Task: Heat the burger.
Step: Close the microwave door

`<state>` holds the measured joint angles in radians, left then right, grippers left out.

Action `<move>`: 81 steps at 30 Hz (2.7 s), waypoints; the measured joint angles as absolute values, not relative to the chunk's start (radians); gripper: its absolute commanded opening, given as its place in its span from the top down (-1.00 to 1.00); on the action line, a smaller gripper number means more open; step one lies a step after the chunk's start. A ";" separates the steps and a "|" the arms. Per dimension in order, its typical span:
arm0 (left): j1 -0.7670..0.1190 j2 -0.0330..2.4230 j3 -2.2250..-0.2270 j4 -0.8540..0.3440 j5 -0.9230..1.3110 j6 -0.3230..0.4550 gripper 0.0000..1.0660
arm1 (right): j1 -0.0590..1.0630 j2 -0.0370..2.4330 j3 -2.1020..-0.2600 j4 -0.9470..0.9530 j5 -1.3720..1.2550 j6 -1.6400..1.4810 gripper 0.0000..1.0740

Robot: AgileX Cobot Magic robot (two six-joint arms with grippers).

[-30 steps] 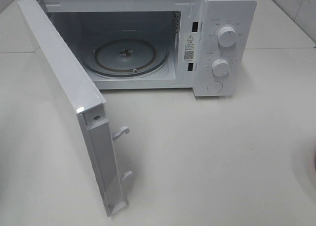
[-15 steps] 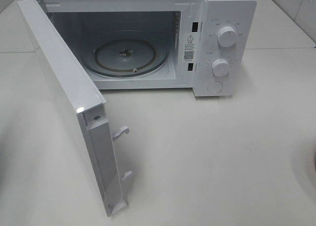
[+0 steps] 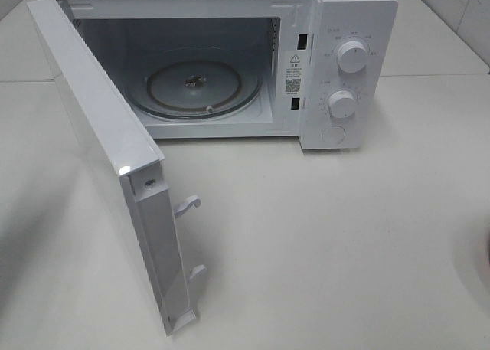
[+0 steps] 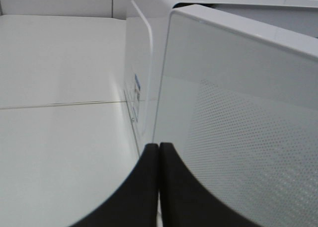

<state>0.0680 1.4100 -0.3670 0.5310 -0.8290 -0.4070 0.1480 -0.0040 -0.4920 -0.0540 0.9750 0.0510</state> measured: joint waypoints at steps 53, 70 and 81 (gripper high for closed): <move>-0.379 1.782 -0.708 0.390 -0.873 -0.373 1.00 | 0.148 -0.004 -0.492 -0.054 0.975 0.051 -0.41; -0.485 1.879 -0.918 0.333 -0.716 -0.330 1.00 | 0.148 -0.004 -0.492 -0.053 0.975 0.051 -0.41; -0.546 1.918 -0.996 0.317 -0.691 -0.326 1.00 | 0.148 -0.004 -0.492 -0.053 0.975 0.051 -0.41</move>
